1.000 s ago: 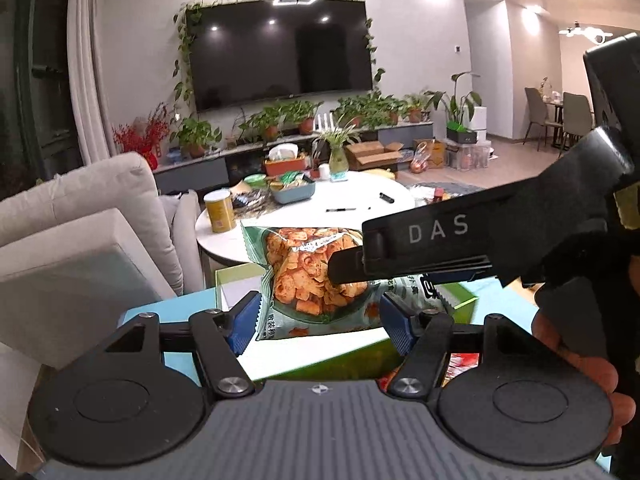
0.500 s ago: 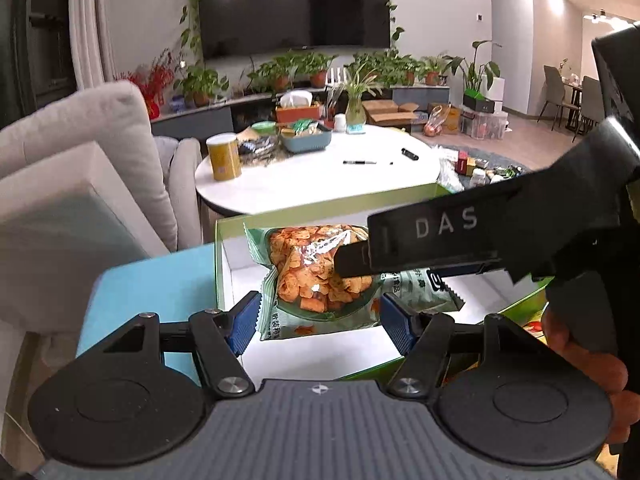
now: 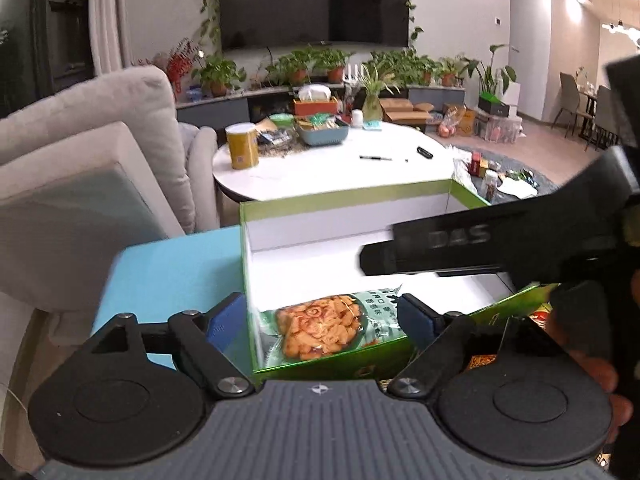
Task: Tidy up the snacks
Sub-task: 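Lower the cracker bag into the green box and open the right gripper, then grasp the red chip bag with the right gripper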
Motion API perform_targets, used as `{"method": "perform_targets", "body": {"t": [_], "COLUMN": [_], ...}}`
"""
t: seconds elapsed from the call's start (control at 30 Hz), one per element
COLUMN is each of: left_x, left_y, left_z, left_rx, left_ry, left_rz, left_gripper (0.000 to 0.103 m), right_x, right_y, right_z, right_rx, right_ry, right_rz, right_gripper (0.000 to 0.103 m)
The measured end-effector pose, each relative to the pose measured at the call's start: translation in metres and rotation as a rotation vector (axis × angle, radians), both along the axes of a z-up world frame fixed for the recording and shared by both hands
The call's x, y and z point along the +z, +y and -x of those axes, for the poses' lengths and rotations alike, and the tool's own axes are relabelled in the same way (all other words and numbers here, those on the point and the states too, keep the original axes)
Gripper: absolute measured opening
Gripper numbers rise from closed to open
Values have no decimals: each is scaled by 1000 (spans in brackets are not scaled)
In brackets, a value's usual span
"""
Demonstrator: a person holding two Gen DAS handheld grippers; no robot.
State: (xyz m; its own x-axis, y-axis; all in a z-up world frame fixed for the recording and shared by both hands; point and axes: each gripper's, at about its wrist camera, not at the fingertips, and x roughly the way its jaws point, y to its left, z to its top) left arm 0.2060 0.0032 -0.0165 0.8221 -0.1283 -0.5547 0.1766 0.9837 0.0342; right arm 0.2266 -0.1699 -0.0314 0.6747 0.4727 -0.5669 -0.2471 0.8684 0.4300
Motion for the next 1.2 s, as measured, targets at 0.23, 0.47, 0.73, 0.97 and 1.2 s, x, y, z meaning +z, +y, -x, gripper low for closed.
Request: {"method": "perform_targets", "body": {"t": [0.23, 0.47, 0.73, 0.97, 1.2], "left_x": [14, 26, 18, 3, -9], "left_y": [12, 31, 31, 14, 13], "left_z": [31, 69, 95, 103, 91], "left_rx": [26, 65, 46, -26, -36], "left_ry": [-26, -51, -27, -8, 14], "left_rz": [28, 57, 62, 5, 37], "left_gripper": [82, 85, 85, 85, 85], "right_x": [21, 35, 25, 14, 2], "right_y": [-13, -20, -18, -19, -20], "right_z": [43, 87, 108, 118, 123], "right_rx": [4, 19, 18, 26, 5], "right_ry": [-52, -93, -52, -34, -44], "right_rz": [-18, -34, -41, -54, -65], "right_gripper": [55, 59, 60, 60, 60]}}
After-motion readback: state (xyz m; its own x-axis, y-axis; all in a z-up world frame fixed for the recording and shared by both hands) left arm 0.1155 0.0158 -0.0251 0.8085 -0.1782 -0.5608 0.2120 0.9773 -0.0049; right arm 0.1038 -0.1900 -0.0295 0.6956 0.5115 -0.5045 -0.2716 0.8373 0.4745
